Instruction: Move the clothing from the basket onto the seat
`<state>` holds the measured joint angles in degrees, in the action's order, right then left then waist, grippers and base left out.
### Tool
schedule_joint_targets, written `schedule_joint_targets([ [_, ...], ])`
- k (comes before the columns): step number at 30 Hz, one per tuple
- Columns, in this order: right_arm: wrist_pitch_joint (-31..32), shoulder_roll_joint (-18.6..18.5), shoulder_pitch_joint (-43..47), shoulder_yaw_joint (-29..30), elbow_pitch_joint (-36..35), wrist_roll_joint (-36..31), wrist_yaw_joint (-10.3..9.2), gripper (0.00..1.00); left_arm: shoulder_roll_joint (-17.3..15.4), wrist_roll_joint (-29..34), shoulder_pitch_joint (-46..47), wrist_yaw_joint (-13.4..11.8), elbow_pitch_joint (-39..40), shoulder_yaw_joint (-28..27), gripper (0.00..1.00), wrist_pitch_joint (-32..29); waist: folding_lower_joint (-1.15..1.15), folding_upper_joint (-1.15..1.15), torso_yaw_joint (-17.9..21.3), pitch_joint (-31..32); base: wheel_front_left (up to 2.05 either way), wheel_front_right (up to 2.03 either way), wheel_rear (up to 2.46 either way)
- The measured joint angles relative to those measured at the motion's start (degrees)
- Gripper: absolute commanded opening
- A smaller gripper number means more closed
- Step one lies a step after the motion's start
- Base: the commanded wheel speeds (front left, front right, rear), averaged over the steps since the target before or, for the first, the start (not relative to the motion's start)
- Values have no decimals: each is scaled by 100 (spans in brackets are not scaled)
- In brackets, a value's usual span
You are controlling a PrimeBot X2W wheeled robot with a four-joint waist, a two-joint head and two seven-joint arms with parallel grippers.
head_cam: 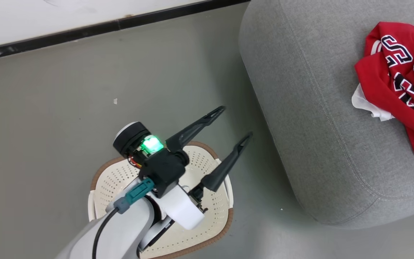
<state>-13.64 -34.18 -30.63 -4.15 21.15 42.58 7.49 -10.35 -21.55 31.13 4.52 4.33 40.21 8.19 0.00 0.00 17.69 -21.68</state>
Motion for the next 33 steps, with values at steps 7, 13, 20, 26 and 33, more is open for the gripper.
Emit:
schedule_joint_targets([
  [7, -15, 219, -132, -288, -547, -392, 0, 100, -77, -48, -209, -292, -183, -386, 100, 233, 0, 0, -197, 177, 0, 0, 0],
  [13, -56, 499, -242, -599, -895, -675, 0, 100, -124, -109, -416, -522, -338, -702, 100, 312, 0, 0, -377, 315, 0, 0, 0],
  [20, -57, 836, -250, -938, -1059, -1111, 0, 100, -205, -146, -723, -871, -528, -1109, 100, 471, 0, 0, -658, 512, 0, 0, 0],
  [26, -58, 1134, -147, -992, -1087, -1473, 0, 100, -233, -145, -946, -1227, -661, -1455, 100, 554, 0, 0, -906, 688, 0, 0, 0],
  [33, -68, 1523, 252, -759, -991, -1951, 1, 100, -223, -116, -1305, -1639, -828, -1804, 100, 603, 0, 0, -1210, 953, 0, 0, 0],
])
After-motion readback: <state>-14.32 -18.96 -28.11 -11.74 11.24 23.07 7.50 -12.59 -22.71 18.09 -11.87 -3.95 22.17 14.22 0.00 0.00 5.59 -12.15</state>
